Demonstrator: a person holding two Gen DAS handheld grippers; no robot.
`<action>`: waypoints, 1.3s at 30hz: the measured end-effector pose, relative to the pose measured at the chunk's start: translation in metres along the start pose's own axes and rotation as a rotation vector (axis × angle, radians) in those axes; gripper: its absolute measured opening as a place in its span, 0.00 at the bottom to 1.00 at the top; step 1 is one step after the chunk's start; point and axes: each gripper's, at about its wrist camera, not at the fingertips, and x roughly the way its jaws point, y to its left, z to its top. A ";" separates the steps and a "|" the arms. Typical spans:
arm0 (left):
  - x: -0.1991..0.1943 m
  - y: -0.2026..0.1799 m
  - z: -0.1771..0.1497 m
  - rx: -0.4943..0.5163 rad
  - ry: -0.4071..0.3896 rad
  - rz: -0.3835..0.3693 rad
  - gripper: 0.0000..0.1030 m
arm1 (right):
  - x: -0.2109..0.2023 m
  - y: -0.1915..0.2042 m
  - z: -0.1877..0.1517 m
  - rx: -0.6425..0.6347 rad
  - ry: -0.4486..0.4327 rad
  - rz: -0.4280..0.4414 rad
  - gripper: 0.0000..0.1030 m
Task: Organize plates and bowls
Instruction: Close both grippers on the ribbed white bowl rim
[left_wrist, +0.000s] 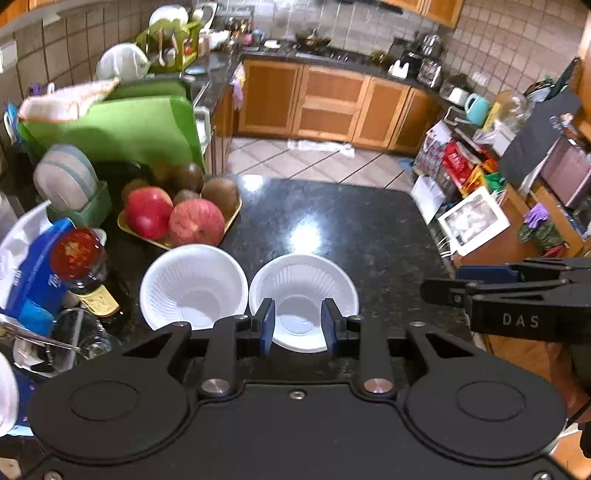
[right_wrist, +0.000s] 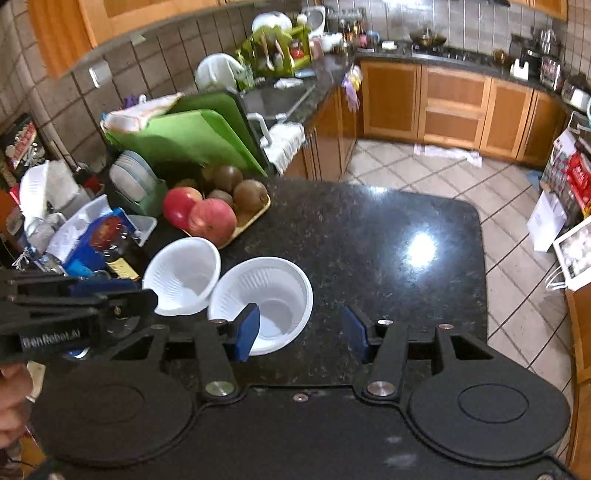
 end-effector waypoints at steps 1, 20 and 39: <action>0.005 0.001 0.001 -0.010 0.014 0.004 0.37 | 0.010 -0.002 0.003 0.001 0.014 0.004 0.50; 0.070 0.012 -0.011 -0.069 0.215 0.050 0.36 | 0.153 -0.010 0.019 -0.036 0.178 0.044 0.41; 0.095 0.007 -0.006 -0.064 0.206 0.060 0.31 | 0.164 -0.020 0.011 -0.026 0.202 0.023 0.15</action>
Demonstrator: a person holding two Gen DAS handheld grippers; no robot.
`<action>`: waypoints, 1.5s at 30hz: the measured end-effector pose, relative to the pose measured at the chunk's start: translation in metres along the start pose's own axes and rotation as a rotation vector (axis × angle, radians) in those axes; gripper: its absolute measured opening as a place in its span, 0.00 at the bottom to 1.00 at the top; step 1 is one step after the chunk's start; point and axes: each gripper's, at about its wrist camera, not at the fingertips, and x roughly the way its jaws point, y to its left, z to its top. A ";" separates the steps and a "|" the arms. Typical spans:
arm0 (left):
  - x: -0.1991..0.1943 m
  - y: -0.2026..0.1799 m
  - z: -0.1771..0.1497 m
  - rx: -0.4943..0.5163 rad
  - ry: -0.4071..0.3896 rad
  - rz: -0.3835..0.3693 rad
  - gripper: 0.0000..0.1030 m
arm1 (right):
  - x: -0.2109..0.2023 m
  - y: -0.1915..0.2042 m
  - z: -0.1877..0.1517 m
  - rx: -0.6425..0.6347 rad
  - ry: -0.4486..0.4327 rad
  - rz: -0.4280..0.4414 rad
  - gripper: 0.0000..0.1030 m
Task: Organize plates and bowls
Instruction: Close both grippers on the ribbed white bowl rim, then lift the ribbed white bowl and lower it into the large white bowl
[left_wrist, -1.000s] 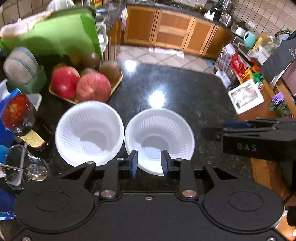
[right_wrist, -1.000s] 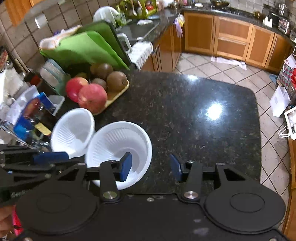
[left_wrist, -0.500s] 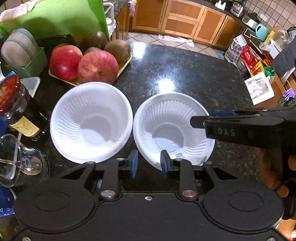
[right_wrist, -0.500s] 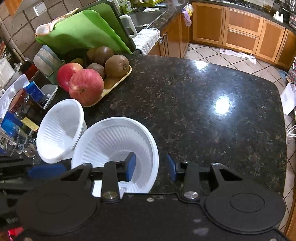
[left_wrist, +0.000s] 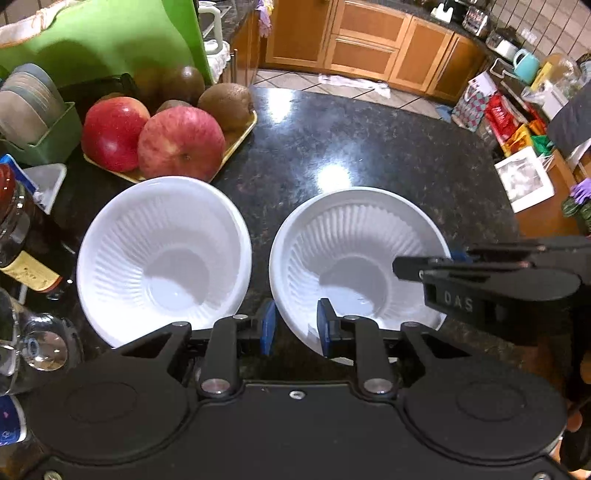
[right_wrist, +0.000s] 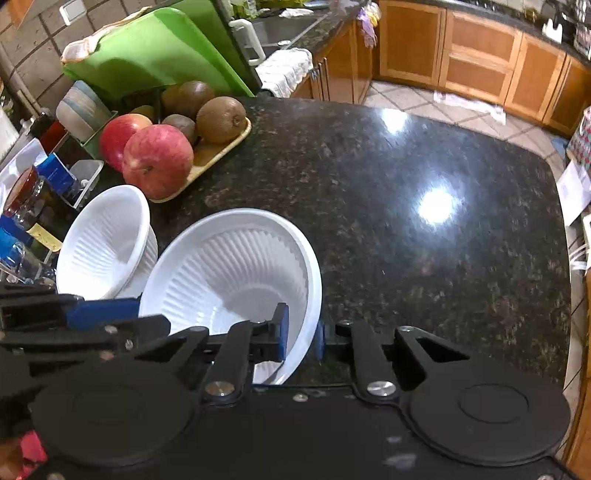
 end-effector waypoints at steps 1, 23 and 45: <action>0.000 0.000 0.001 0.001 -0.004 -0.008 0.31 | -0.001 -0.003 -0.001 0.009 0.002 0.001 0.12; -0.002 -0.017 0.001 0.022 0.006 -0.012 0.14 | -0.034 -0.020 -0.026 0.105 -0.014 0.021 0.10; -0.136 -0.026 -0.088 0.136 -0.028 -0.093 0.14 | -0.206 0.055 -0.159 0.042 -0.133 0.034 0.11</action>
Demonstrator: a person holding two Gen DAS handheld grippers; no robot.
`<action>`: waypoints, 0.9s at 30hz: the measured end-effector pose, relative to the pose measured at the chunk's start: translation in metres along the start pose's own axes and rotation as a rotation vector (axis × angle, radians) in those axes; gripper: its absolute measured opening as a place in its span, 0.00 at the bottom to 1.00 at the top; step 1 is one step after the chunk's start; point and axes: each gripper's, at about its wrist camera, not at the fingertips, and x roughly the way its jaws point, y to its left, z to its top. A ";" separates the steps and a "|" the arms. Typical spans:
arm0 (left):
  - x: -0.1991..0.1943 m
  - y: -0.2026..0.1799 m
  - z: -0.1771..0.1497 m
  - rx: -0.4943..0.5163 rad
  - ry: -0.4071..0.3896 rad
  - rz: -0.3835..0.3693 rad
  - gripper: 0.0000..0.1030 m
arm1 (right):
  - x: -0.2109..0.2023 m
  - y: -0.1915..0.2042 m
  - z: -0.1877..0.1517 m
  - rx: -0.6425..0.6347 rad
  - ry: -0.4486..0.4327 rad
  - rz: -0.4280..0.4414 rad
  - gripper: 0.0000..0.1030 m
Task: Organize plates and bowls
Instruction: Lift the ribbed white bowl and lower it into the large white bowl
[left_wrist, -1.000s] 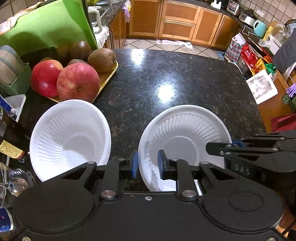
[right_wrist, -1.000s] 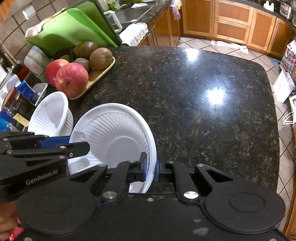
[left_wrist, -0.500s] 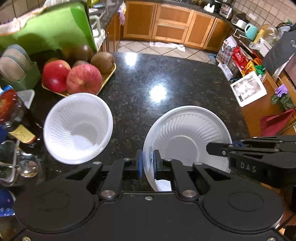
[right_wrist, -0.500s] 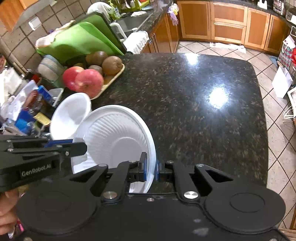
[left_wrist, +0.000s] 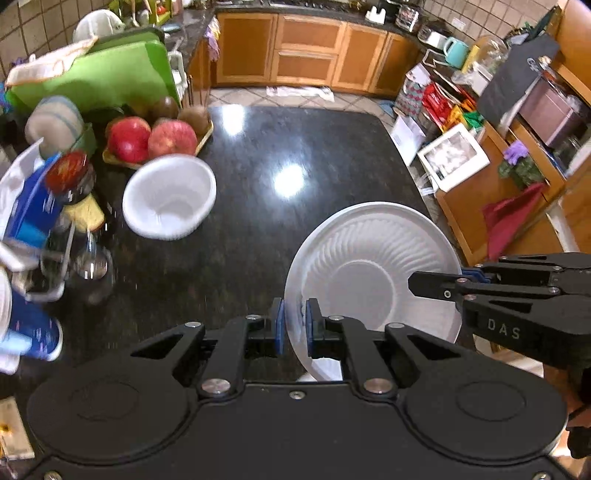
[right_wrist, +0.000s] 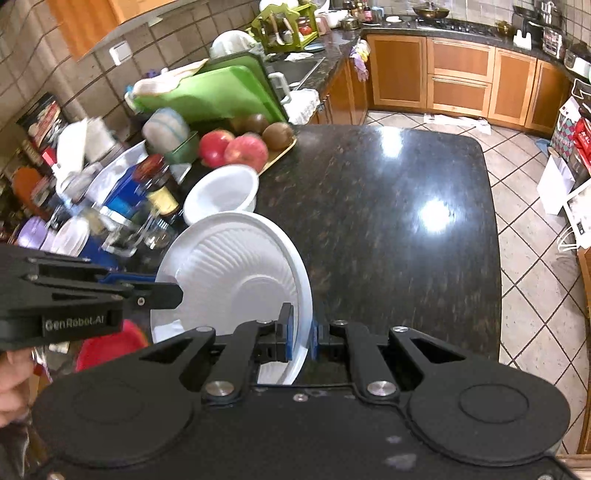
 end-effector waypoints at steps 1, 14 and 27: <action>-0.002 0.000 -0.005 0.004 0.008 -0.004 0.14 | -0.005 0.003 -0.008 -0.003 0.003 0.002 0.11; -0.004 -0.004 -0.066 0.056 0.071 0.003 0.14 | -0.013 0.025 -0.092 -0.026 0.081 0.011 0.13; 0.011 -0.004 -0.092 0.056 0.106 -0.033 0.15 | 0.002 0.021 -0.114 0.002 0.080 0.001 0.13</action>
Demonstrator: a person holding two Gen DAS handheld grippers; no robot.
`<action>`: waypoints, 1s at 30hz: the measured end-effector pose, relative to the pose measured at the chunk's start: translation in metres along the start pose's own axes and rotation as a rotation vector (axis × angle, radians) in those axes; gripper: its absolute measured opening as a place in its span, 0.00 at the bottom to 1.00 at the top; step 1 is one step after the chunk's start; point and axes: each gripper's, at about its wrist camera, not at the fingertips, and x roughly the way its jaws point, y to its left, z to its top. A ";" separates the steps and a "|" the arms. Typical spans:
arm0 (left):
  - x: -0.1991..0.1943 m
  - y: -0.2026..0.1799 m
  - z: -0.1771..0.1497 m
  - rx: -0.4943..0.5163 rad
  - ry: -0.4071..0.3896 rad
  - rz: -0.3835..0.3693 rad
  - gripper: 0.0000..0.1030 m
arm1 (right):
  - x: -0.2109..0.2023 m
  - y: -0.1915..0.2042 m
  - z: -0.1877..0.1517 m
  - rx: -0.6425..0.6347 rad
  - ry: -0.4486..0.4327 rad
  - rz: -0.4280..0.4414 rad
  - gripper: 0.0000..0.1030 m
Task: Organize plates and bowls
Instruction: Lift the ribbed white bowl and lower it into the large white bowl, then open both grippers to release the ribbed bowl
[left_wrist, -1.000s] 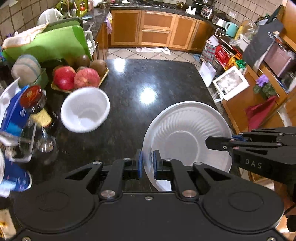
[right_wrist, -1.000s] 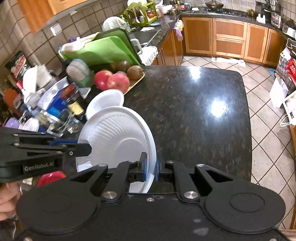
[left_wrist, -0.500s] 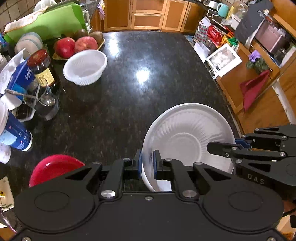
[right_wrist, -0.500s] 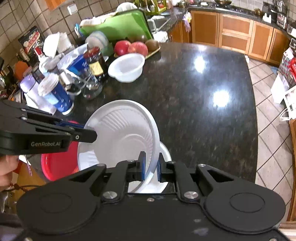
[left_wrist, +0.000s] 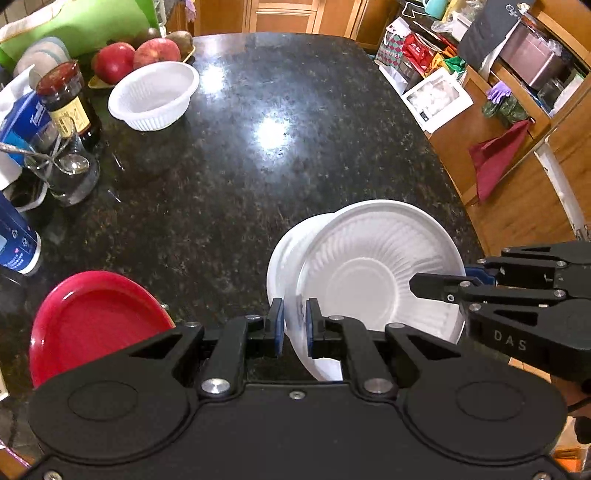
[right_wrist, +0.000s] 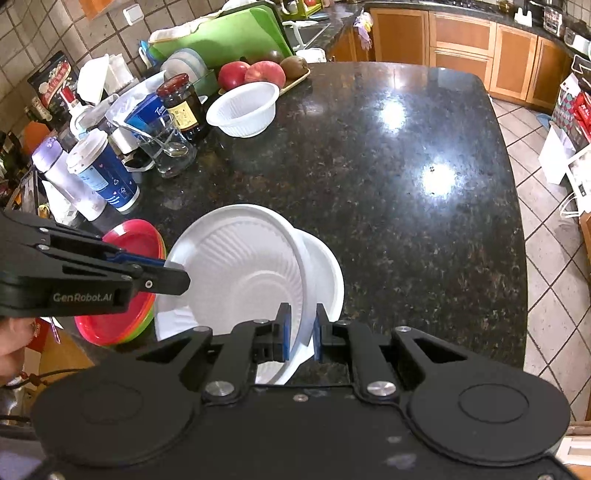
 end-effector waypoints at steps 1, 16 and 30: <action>0.001 0.001 0.000 -0.002 -0.002 -0.001 0.15 | 0.001 -0.001 -0.001 0.004 -0.002 0.002 0.13; 0.009 -0.002 0.005 -0.007 -0.053 0.070 0.15 | 0.014 -0.004 0.000 -0.036 -0.052 -0.055 0.17; 0.009 -0.001 0.008 -0.019 -0.067 0.111 0.16 | 0.011 -0.007 0.004 -0.024 -0.100 -0.073 0.32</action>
